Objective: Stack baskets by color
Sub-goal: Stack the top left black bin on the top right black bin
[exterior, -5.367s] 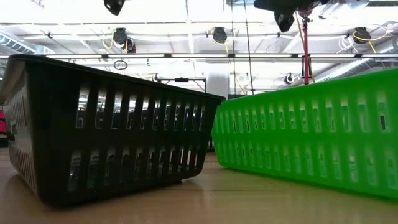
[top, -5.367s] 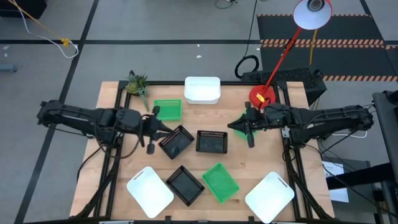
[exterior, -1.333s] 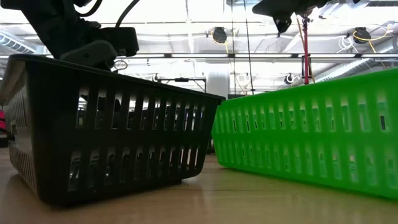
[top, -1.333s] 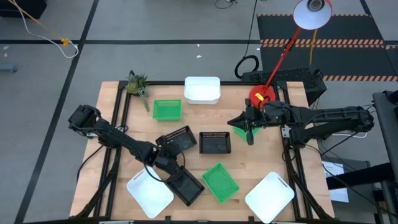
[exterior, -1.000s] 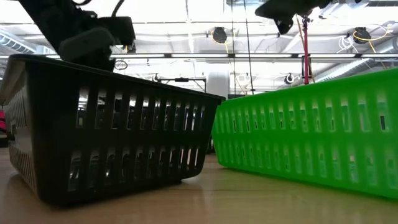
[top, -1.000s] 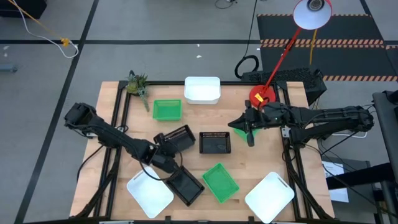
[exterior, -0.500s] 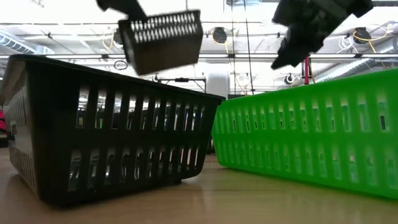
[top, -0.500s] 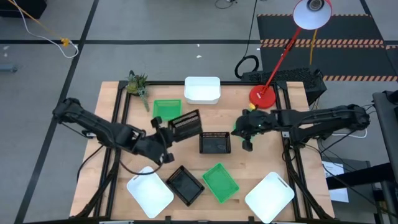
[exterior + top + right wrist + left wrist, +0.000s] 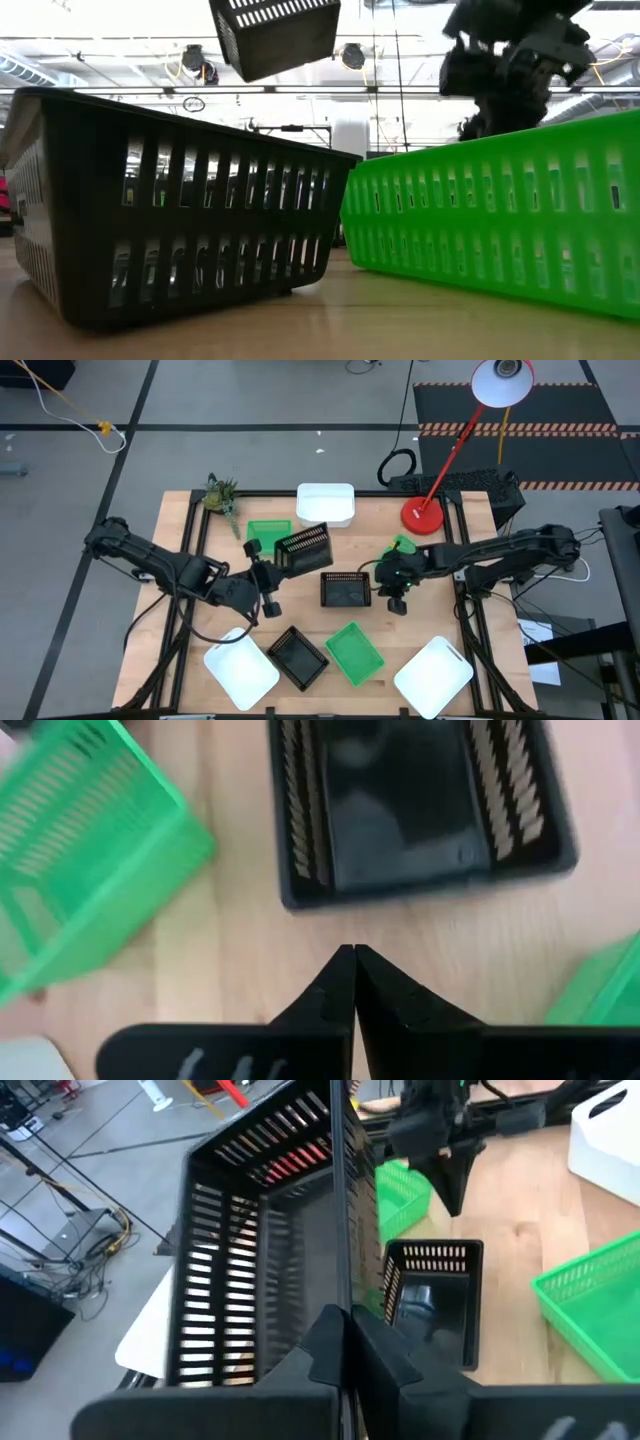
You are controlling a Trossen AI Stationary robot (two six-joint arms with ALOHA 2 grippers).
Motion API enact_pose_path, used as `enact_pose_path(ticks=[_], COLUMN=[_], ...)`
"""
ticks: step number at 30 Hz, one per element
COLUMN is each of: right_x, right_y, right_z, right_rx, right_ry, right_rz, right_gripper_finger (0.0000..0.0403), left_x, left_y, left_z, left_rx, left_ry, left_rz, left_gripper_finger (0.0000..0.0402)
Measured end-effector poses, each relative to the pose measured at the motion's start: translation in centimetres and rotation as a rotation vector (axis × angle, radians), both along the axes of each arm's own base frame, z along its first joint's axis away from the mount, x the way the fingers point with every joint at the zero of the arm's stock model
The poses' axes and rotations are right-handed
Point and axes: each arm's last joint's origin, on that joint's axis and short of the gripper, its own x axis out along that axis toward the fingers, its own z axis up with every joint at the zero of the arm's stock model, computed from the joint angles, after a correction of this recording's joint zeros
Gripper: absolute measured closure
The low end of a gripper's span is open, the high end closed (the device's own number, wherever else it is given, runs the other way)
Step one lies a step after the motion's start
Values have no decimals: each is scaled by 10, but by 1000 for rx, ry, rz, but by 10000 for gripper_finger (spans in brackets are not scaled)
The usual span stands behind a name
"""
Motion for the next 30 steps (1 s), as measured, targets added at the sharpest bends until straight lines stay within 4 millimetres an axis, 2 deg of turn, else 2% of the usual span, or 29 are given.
enact_pose_path(ticks=[7, 10, 14, 20, 26, 30], right_x=[12, 16, 24, 26, 29, 31], right_y=[-1, -3, -4, -7, -7, -7], right_z=[-26, -31, -32, -31, -29, -28], right_rx=[-12, -14, -17, -40, -37, -36], right_ry=[96, 90, 34, 14, -24, -45], right_rz=[21, 18, 15, 2, -11, -13], right_gripper_finger=[403, 403, 403, 403, 403, 403], left_x=[0, 1, 1, 2, 3, 3], left_y=[0, 0, 0, 1, 1, 1], left_z=[1, 1, 1, 1, 2, 2], left_rx=[22, 24, 43, 51, 44, 43], left_ry=[6, 8, 17, 21, 11, 13], left_rz=[-18, -20, -32, -42, -50, -56], left_gripper_finger=[394, 393, 383, 395, 381, 391])
